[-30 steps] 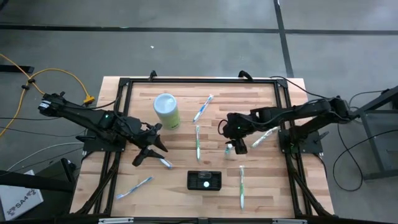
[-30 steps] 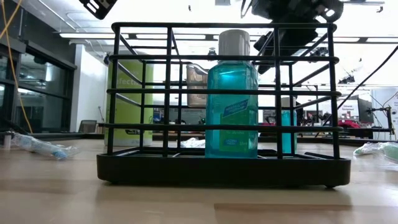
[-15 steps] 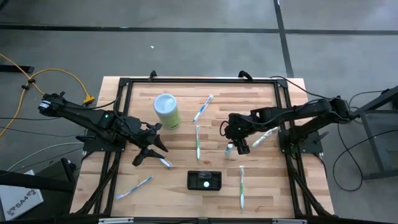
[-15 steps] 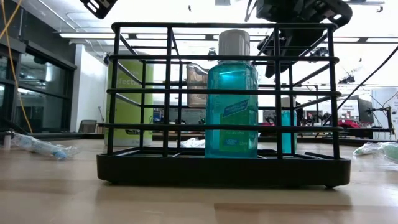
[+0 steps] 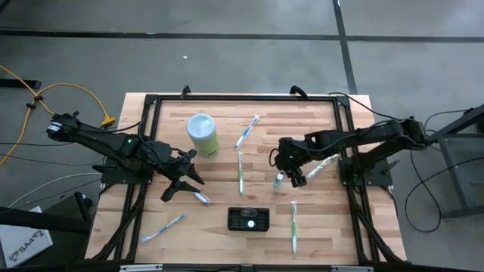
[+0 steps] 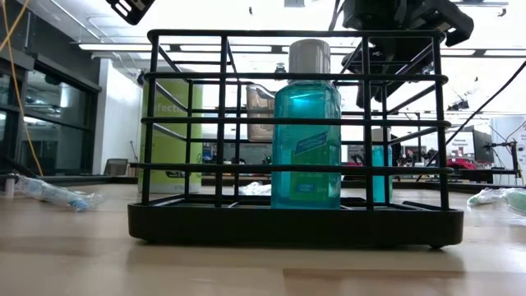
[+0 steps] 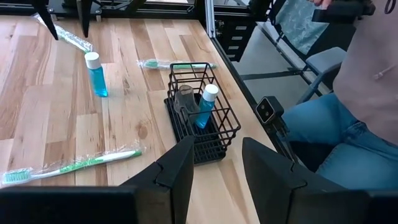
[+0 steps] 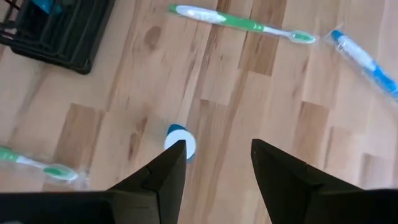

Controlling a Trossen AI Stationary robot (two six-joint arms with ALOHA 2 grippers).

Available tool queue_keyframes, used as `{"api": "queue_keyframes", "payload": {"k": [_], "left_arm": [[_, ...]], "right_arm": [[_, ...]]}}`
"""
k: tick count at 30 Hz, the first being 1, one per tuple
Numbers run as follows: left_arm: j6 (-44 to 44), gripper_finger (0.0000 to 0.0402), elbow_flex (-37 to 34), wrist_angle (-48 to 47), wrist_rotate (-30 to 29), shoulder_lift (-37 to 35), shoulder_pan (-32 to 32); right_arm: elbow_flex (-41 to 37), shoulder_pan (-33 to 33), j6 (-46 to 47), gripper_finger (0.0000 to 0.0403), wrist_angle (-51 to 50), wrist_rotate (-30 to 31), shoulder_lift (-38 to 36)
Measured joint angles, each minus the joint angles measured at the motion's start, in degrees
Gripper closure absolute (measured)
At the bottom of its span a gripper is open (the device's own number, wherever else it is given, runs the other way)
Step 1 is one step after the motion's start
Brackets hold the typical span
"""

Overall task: Pick & Place toothbrushing station
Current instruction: Put the mouthwash into the mesh organizer

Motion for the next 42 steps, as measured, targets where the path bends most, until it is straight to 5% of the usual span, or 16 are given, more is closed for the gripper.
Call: {"api": "queue_keyframes", "payload": {"k": [42], "left_arm": [[0.0, 0.0269, 0.0, 0.0, 0.0, 0.0, 0.0]], "right_arm": [[0.0, 0.8, -6.9, 0.023, 1.4, 0.5, 0.9]]}}
